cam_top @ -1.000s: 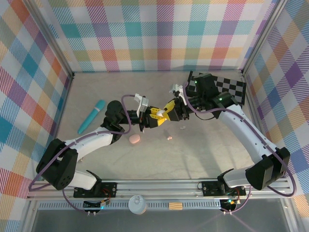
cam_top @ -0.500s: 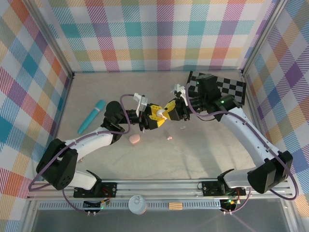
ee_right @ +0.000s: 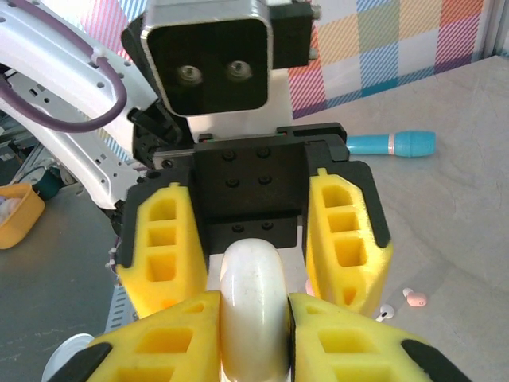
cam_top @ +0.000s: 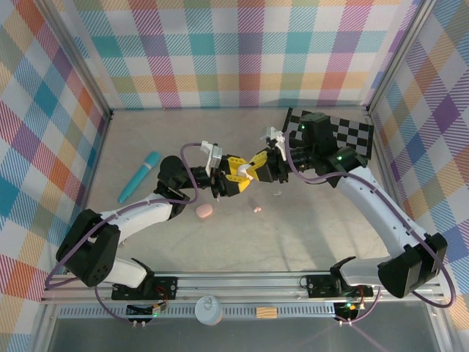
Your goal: Insert the wireless bluetooth earbuds into the charging case
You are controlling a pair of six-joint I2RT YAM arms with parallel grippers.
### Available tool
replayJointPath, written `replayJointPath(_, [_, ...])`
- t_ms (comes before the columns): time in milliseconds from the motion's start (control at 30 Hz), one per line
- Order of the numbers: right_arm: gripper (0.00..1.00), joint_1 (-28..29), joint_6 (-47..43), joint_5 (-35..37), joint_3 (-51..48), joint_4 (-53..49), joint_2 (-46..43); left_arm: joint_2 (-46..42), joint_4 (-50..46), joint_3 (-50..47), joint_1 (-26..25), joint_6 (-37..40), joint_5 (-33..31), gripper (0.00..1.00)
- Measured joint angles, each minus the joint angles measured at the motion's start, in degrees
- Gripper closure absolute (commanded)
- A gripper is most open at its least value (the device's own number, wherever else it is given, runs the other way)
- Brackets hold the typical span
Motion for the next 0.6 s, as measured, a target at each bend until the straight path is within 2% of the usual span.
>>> replayJointPath(100, [0.76, 0.0, 0.2, 0.0, -0.4, 0.7, -1.0, 0.3, 0.0, -0.3, 0.0, 0.0, -0.3, 0.56])
replayJointPath(267, [0.77, 0.0, 0.4, 0.2, -0.7, 1.6, -1.2, 0.5, 1.1, -0.3, 0.0, 0.0, -0.2, 0.6])
replayJointPath(600, [0.77, 0.0, 0.4, 0.2, -0.7, 1.7, -0.9, 1.0, 1.9, -0.3, 0.0, -1.2, -0.2, 0.55])
